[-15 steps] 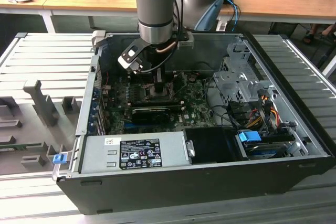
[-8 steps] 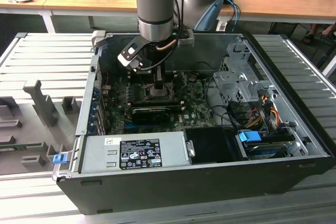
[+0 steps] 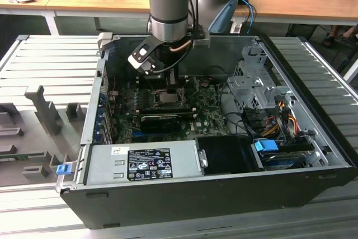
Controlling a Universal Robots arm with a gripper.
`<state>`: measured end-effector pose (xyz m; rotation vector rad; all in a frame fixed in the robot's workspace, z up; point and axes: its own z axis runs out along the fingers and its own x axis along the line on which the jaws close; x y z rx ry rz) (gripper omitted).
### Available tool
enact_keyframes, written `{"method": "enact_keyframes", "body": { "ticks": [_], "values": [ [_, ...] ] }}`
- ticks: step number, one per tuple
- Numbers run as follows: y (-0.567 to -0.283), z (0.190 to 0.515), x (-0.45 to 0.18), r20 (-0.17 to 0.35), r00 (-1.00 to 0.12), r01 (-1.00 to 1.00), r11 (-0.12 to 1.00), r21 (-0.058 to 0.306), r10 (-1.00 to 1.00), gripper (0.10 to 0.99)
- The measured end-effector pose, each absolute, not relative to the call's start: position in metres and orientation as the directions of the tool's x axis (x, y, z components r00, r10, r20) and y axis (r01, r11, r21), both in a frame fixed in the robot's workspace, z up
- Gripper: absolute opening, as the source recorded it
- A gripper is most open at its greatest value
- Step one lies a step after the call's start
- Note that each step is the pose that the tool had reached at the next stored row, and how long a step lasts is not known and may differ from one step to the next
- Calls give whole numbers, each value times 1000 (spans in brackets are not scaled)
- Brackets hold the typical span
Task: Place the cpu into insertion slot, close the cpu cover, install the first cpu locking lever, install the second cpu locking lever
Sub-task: 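Close the cpu cover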
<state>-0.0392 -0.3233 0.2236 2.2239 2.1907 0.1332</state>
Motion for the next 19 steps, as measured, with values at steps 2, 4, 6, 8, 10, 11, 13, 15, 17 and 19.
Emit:
{"method": "enact_keyframes", "body": {
  "ticks": [2, 4, 6, 8, 10, 11, 13, 15, 17, 19],
  "values": [
    [-323, 224, -34, 51, 14, 998, -17, 65, 999, 106],
    [-323, 226, -34, 50, 14, 998, -17, 65, 999, 106],
    [-322, 234, -34, 47, 14, 998, -17, 65, 999, 106],
    [-322, 238, -34, 45, 14, 998, -17, 65, 999, 106],
    [-321, 243, -34, 39, 14, 998, -16, 65, 999, 106],
    [-321, 244, -34, 36, 14, 998, -16, 66, 999, 106],
    [-321, 250, -34, 33, 14, 998, -16, 66, 999, 106],
    [-320, 252, -34, 31, 14, 998, -16, 66, 999, 106],
    [-320, 255, -34, 30, 14, 998, -16, 66, 999, 106],
    [-320, 256, -34, 28, 14, 998, -16, 66, 999, 106]
  ]
}}
